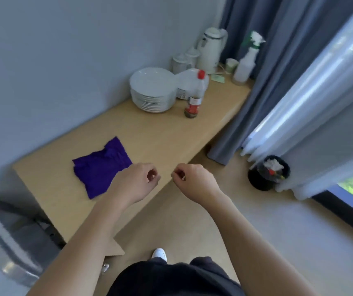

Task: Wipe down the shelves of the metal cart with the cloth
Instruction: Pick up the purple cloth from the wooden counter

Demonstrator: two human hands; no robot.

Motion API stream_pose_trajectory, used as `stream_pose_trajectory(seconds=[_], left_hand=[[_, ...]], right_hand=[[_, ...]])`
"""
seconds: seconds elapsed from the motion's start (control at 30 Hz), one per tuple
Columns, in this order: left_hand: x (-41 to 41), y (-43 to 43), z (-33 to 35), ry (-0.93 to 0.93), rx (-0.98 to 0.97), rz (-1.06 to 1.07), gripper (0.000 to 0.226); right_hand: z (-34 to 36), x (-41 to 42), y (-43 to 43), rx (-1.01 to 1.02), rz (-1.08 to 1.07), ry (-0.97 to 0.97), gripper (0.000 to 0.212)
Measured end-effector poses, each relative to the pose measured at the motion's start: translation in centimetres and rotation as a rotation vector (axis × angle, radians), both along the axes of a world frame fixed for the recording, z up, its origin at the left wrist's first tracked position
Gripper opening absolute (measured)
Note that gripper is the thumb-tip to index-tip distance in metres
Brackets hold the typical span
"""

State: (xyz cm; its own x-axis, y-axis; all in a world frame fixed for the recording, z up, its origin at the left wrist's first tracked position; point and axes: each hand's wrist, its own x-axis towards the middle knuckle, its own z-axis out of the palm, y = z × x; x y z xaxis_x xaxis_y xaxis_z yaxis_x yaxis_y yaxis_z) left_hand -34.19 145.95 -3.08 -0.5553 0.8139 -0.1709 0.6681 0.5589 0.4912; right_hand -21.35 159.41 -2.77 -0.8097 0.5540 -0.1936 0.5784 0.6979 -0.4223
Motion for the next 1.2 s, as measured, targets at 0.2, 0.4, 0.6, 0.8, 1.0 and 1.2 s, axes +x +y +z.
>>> stream_pose_trajectory(seconds=[0.2,0.4,0.6,0.8,1.0,1.2], left_hand=[[-4.6,-4.7,-2.1,-0.037,-0.033,0.367,0.011],[-7.7,-5.7,-3.7,-0.022,-0.035,0.693,0.012],[-6.3,-6.2,-4.8,-0.087,-0.037,0.972,0.011],[-2.3,-6.1,-5.2,-0.108,-0.075,1.224,0.014],[0.6,-6.0,-5.8,-0.126,-0.069,1.358,0.014],[3.1,-6.7,-5.9,-0.102,-0.026,1.412,0.013]], right_hand=[[-1.4,-11.2,-0.3,-0.053,0.350,0.010,0.022],[-3.7,-19.2,-1.1,-0.054,0.721,-0.055,0.023],[-6.5,-24.9,-1.5,-0.099,0.986,-0.051,0.034],[-10.8,-25.2,-4.5,0.023,1.075,-0.293,0.104],[-14.2,-22.5,-3.0,0.304,1.179,-0.003,0.068],[-15.2,-21.1,-2.5,0.278,1.083,0.136,0.066]])
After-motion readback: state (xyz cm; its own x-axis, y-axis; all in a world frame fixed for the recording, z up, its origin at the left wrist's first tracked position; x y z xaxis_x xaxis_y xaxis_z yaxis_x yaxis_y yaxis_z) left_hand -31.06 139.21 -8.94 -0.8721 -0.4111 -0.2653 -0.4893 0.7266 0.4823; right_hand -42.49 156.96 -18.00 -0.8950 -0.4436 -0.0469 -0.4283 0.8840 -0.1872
